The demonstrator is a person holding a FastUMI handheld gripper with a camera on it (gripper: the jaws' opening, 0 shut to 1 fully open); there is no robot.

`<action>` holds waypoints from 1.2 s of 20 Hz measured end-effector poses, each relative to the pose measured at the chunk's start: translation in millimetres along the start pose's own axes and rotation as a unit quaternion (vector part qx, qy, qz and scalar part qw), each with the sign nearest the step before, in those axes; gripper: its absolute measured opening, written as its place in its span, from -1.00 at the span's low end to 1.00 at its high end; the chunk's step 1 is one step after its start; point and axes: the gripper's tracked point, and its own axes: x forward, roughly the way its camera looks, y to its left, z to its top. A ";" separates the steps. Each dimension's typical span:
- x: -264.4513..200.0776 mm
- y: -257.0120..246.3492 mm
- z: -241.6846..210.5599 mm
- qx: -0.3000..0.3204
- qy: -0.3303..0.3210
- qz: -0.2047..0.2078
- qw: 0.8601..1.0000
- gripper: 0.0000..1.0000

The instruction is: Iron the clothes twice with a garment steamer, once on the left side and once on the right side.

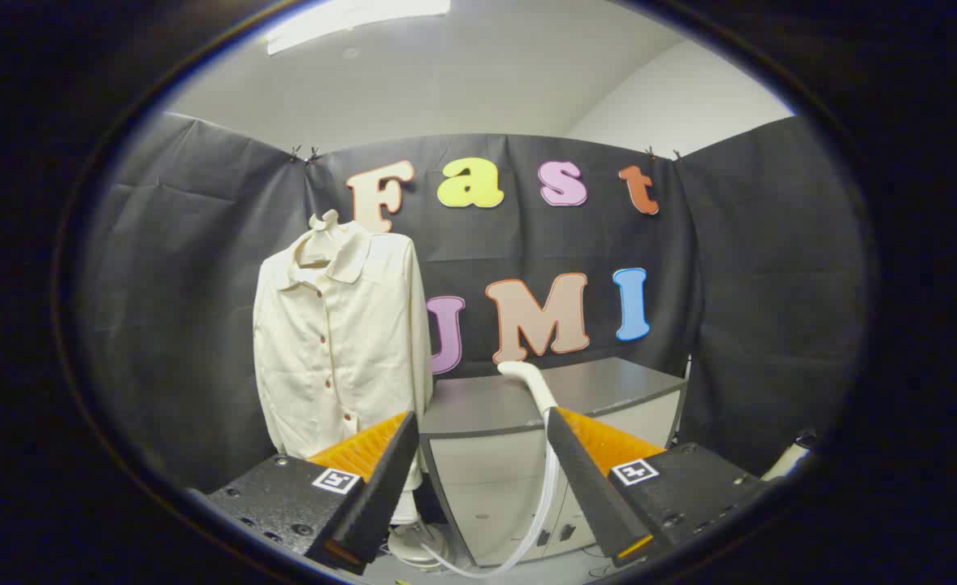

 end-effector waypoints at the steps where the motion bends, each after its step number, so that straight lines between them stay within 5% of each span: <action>1: 2.1 -7.8 1.4 -0.003 0.000 -0.003 1.000 0.94; 24: 69.3 -64.4 17.1 0.029 0.011 0.055 0.998 0.93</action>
